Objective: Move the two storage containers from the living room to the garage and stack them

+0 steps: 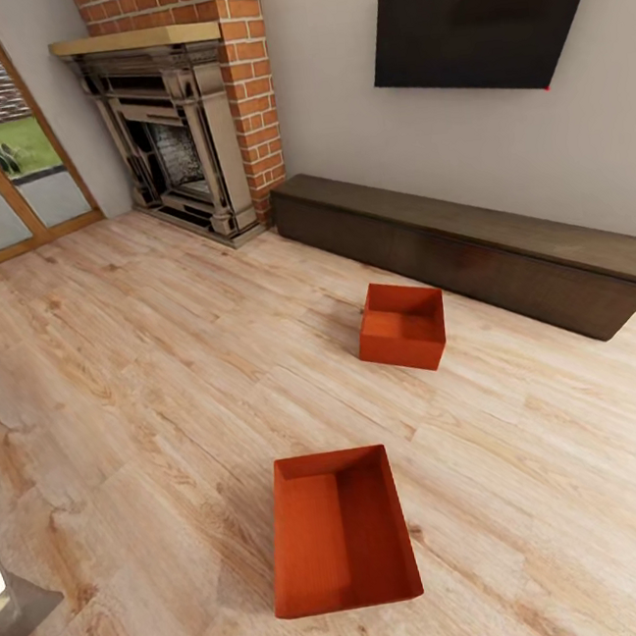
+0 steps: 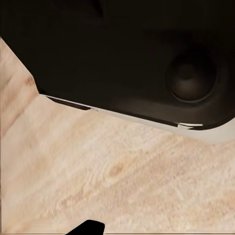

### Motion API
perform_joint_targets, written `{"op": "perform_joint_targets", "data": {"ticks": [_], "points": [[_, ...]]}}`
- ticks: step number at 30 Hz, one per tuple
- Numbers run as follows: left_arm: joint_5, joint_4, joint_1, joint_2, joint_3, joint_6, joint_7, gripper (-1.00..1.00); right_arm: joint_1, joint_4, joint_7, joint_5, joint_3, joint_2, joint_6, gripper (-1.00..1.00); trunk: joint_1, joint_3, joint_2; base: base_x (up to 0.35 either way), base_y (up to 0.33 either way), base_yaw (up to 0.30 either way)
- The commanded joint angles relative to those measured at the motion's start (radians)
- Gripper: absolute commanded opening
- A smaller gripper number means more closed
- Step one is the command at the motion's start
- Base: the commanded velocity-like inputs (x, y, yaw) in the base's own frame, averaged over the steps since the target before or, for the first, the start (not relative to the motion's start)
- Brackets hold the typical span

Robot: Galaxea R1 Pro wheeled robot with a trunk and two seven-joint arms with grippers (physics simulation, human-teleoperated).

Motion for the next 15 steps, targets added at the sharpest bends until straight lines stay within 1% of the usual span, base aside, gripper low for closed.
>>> {"op": "perform_joint_targets", "data": {"ticks": [1, 8, 15], "points": [[0.005, 0.001, 0.0, 0.0, 0.0, -0.003, 0.0, 1.0, -0.001, 0.003, 0.001, 0.004, 0.001, 0.0, -0.007, 1.0, 0.0, -0.001, 0.0, 0.0, 0.0, 0.0], [0.005, 0.001, 0.0, 0.0, 0.0, -0.003, 0.0, 1.0, -0.001, 0.002, 0.008, -0.004, 0.0, 0.0, -0.011, 1.0, 0.0, -0.001, 0.0, 0.0, 0.0, 0.0], [0.005, 0.001, 0.0, 0.0, 0.0, -0.003, 0.0, 1.0, -0.001, 0.002, 0.01, -0.001, -0.001, 0.0, -0.013, 1.0, 0.0, -0.001, 0.0, 0.0, 0.0, 0.0]]}}
